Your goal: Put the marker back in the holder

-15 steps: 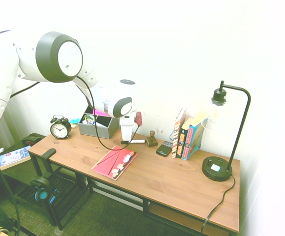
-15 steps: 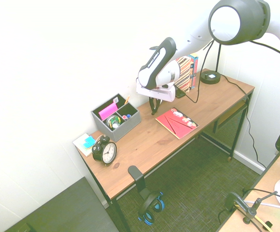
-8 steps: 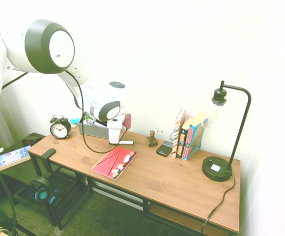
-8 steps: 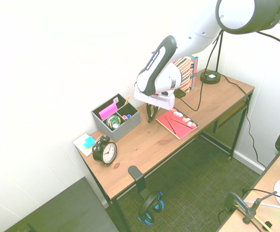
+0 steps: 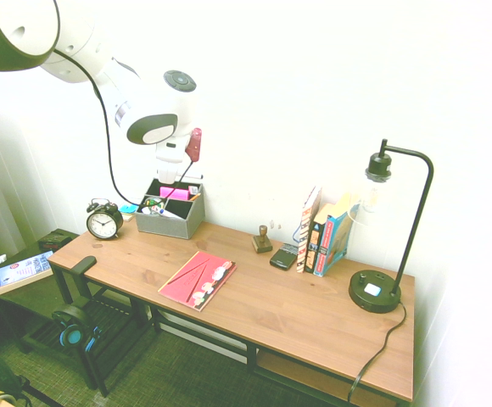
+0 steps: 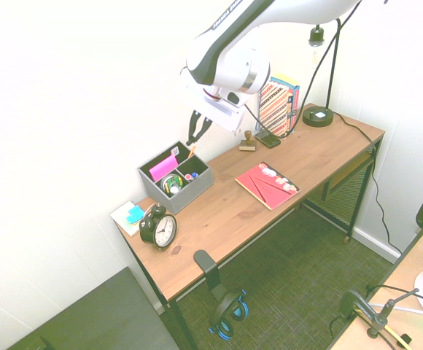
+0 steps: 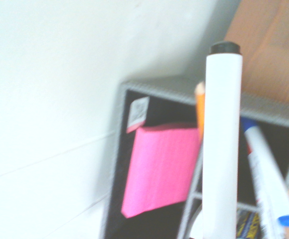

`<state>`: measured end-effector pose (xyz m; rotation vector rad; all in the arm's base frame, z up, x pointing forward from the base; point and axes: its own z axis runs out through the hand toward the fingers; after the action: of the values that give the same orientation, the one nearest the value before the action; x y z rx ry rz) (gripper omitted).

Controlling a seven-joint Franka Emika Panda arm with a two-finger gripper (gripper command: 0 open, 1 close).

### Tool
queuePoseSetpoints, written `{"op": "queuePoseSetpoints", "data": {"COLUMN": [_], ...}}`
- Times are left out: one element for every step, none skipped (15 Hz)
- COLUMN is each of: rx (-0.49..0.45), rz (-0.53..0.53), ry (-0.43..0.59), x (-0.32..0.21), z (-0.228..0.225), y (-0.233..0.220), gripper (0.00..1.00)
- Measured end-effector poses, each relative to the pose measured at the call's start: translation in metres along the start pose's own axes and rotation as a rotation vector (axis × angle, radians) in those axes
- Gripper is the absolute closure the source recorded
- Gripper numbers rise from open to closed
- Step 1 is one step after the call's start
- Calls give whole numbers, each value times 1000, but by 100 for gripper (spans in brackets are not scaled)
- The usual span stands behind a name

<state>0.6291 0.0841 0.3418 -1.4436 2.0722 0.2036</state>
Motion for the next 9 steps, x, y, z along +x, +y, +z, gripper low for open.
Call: {"op": "queuePoseSetpoints", "data": {"rx": [-9, -14, -16, -14, -9, -5, -3, -5, -7], "rz": [16, 30, 44, 57, 69, 84, 97, 110, 123], "ry": [-34, -61, -89, -118, -144, -174, -193, -202, -206], "x": [2, 5, 7, 8, 10, 12, 17, 26, 37], "z": [9, 18, 27, 35, 42, 52, 62, 73, 82], "y": [5, 10, 15, 21, 25, 28, 32, 35, 38], "gripper": [100, 100, 100, 100, 100, 100, 100, 100, 100]}}
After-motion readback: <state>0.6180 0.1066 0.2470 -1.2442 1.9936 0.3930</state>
